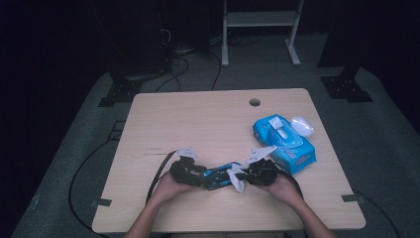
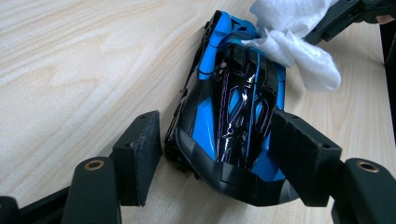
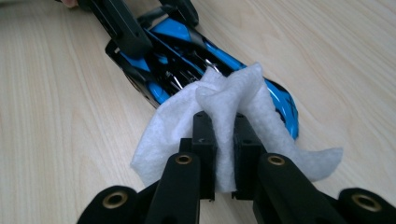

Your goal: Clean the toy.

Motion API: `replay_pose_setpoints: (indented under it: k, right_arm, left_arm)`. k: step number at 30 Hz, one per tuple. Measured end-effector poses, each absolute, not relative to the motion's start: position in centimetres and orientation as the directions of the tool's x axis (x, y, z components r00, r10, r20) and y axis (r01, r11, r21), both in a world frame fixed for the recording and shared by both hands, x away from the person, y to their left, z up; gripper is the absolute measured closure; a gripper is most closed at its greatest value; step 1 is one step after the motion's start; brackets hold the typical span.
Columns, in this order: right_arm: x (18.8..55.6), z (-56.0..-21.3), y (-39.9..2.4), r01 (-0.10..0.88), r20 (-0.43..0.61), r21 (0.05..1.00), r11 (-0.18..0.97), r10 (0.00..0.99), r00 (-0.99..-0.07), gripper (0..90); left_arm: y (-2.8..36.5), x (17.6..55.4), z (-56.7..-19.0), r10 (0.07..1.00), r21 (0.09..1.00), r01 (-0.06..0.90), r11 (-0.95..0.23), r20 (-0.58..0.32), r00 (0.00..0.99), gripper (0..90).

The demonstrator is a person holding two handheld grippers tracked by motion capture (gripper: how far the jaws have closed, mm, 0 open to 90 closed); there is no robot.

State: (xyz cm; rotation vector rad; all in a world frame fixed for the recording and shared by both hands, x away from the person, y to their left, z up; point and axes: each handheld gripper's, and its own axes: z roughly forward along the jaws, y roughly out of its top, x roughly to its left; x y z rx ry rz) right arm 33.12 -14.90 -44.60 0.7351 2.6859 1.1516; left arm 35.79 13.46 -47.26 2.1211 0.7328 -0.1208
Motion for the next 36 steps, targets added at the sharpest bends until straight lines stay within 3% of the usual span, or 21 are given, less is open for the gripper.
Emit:
replay_pose_setpoints:
  k: [21, 24, 26, 29, 32, 36]
  right_arm:
    - [31.2, -45.6, -15.3, 0.325, 0.032, 0.752, 0.574, 0.461, -0.887, 83.3]
    - [30.2, -47.2, -15.1, 0.318, 0.004, 0.684, 0.657, 0.433, -0.902, 83.2]
    - [30.5, -47.2, -15.5, 0.350, 0.047, 0.692, 0.631, 0.445, -0.894, 83.2]
    - [30.6, -46.9, -15.7, 0.344, 0.049, 0.695, 0.631, 0.436, -0.898, 83.1]
    - [31.3, -44.7, -16.6, 0.358, 0.090, 0.764, 0.537, 0.461, -0.883, 83.1]
    - [32.5, -44.3, -16.1, 0.376, 0.095, 0.770, 0.515, 0.491, -0.866, 83.0]
  left_arm:
    - [13.3, 35.3, -47.1, 0.435, 0.695, 0.544, -0.470, -0.354, 0.828, 30.5]
    - [13.5, 35.3, -46.9, 0.442, 0.710, 0.519, -0.476, -0.317, 0.839, 32.9]
    - [13.5, 35.2, -46.8, 0.442, 0.722, 0.491, -0.488, -0.280, 0.852, 40.5]
    - [13.4, 35.2, -46.8, 0.442, 0.724, 0.488, -0.488, -0.277, 0.853, 40.3]
    - [13.5, 35.3, -46.9, 0.442, 0.721, 0.499, -0.481, -0.293, 0.848, 39.5]
    - [13.5, 35.4, -47.0, 0.441, 0.715, 0.510, -0.478, -0.306, 0.843, 38.7]
